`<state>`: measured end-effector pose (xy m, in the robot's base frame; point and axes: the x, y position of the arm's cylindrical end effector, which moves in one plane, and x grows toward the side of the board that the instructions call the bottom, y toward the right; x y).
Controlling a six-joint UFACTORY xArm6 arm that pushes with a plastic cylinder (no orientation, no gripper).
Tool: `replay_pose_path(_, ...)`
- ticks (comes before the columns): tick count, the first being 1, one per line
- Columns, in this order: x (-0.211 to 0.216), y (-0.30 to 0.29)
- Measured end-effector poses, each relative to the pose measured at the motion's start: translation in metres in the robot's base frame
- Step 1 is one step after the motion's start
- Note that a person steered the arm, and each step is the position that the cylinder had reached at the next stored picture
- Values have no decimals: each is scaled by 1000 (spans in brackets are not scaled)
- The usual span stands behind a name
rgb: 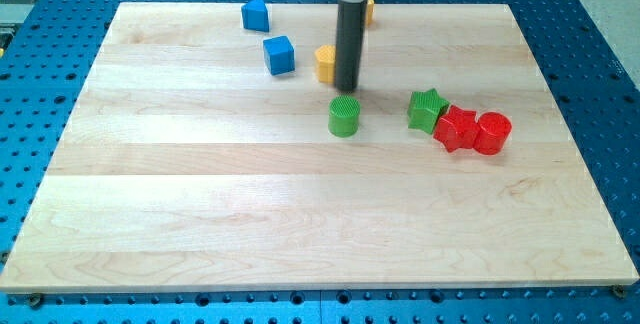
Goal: Place blue blocks and green circle in a diagonal line
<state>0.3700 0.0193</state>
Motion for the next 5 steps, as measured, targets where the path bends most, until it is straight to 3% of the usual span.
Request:
replay_pose_path(1, -8, -33)
replay_pose_path(3, -28, -11)
replay_pose_path(4, -21, -4)
replay_pose_path(5, 15, 26)
